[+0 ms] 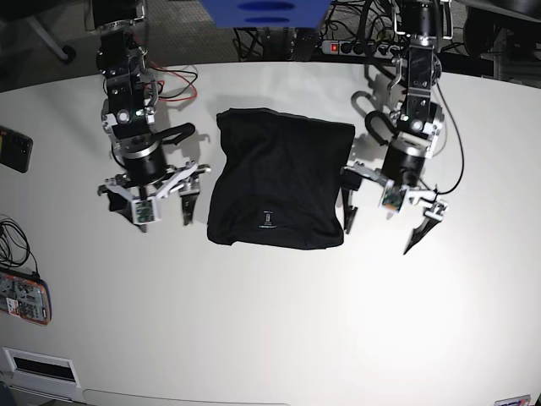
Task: Fold the T-shirt properly
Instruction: 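Set the bundle down square and open both grippers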
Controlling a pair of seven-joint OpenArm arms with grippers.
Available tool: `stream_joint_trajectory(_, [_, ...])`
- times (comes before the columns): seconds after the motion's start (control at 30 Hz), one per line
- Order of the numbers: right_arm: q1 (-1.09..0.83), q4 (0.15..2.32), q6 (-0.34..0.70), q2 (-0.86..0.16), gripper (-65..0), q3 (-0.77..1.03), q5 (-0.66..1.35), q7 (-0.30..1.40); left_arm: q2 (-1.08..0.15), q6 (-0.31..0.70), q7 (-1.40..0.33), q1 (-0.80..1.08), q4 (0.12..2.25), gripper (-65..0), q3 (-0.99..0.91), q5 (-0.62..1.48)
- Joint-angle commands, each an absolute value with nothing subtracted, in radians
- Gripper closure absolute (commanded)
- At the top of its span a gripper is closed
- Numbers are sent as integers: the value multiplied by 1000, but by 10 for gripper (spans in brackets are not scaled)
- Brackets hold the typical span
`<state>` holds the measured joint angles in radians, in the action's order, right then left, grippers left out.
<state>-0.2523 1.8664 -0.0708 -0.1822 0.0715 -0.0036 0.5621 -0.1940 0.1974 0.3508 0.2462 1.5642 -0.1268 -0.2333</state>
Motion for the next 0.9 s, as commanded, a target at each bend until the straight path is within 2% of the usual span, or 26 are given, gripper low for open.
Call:
stream_joint_trajectory(0.0, [-243,1886,-73,-177,-457,105,-5,536,-196,196,415,252,1583,-644,-140,-223])
stream_joint_trajectory(0.2, [-245,1886,-73,-125,-457,189,-4,536,-196,196,575,328,1583,-644,-173,-222])
stream_joint_trajectory(0.37, [-243,1886,-73,-136,-457,182,-8,533,-176,196,708,384,1583,-644,-231,-223])
stream_joint_trajectory(0.43, [-248,1886,-73,-143,-457,165,-8,483,-160,196,780,404,1583,-644,-275,-228])
stream_joint_trajectory(0.67, [-271,1880,-73,-216,-457,139,-25,-21,-114,196,944,447,1581,-644,-360,-229])
stream_joint_trajectory(0.87, [-280,1870,-73,-208,-457,147,-197,-423,-96,196,1001,484,1581,-644,-364,-222])
